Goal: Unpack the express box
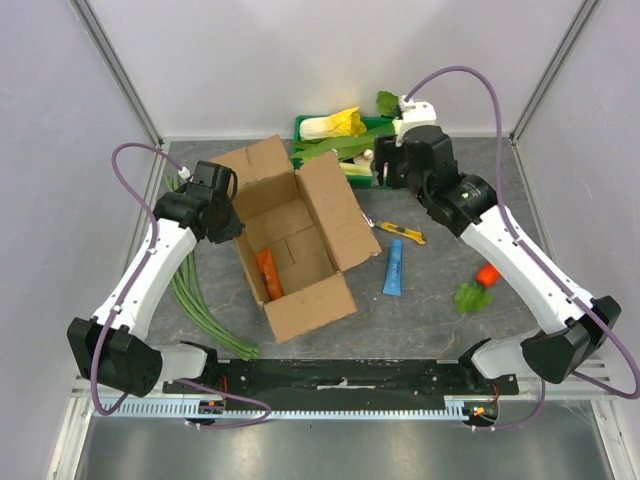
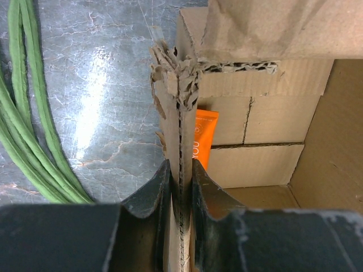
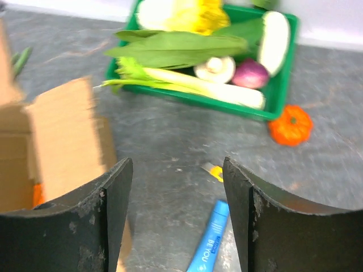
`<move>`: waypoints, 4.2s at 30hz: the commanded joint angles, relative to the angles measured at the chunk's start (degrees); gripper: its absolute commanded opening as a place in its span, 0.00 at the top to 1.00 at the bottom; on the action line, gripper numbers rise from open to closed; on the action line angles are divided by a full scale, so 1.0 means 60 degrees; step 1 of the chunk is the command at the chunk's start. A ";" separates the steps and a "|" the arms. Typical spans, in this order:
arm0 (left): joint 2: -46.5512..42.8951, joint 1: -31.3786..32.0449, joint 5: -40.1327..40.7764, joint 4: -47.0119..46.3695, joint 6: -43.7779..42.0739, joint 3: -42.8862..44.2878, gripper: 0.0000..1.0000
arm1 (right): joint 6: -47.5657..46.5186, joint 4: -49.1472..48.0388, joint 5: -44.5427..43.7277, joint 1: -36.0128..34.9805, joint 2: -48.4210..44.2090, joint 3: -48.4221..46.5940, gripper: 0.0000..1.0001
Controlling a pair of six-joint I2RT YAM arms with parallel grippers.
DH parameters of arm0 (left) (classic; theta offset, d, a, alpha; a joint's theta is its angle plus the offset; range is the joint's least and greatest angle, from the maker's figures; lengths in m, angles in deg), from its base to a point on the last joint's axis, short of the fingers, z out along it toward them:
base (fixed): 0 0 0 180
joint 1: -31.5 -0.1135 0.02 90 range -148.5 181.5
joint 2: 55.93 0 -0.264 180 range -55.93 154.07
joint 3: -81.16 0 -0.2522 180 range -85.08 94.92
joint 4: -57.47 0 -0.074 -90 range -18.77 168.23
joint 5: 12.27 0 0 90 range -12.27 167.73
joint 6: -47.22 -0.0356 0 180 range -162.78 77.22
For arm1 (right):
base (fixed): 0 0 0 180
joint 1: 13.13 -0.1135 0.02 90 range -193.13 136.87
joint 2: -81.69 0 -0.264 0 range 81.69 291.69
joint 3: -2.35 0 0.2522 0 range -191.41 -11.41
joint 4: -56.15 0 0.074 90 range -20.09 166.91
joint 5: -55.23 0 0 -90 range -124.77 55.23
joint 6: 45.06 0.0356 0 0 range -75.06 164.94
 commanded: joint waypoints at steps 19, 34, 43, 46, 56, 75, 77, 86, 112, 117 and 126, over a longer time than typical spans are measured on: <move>-0.0229 -0.0017 -0.0611 -0.1339 -0.0236 0.0030 0.98 | -0.0722 -0.2764 0.2789 -0.3780 0.3341 0.0412 0.36; -0.0874 0.0012 -0.0934 -0.2174 0.0555 -0.0849 0.98 | -0.0166 -0.2472 0.1457 -0.4366 0.5597 -0.0482 0.29; -0.0962 0.0027 -0.0992 -0.2335 0.0614 -0.1069 0.98 | 0.0142 -0.2398 0.1017 -0.4499 0.6300 -0.0628 0.29; -0.0977 0.0027 -0.0890 -0.2292 0.0511 -0.1040 0.98 | 0.0025 -0.2413 0.0901 -0.4514 0.6637 -0.0804 0.31; -0.1079 0.0012 -0.0715 -0.2057 0.0423 -0.0923 0.98 | 0.0069 -0.2193 0.0110 -0.4499 0.7020 -0.1068 0.62; -0.0728 0.0012 0.0062 -0.1120 0.0203 -0.0439 0.98 | 0.0318 -0.2881 -0.0462 -0.4514 0.4486 -0.0409 0.73; -0.0713 0.0012 0.0018 -0.1120 0.0189 -0.0410 0.98 | 0.0332 -0.2911 -0.0491 -0.4514 0.4383 -0.0539 0.73; -0.0567 0.0012 -0.0026 -0.0959 0.0115 -0.0264 0.98 | 0.0113 -0.2925 -0.1252 -0.4514 0.3433 -0.1272 0.74; -0.0508 -0.0090 0.0208 -0.0094 0.1504 -0.0117 0.98 | 0.1016 0.0046 -0.4916 -0.2115 -0.1021 0.0406 0.76; -0.0201 -0.0149 0.0603 0.0242 0.2385 0.0088 0.98 | 0.1591 0.0517 -0.3907 -0.0808 -0.1769 0.1992 0.77; 0.0151 -0.0193 0.0663 0.0624 0.3396 0.0044 0.98 | 0.2398 0.0620 -0.2323 -0.0222 -0.1243 0.4013 0.78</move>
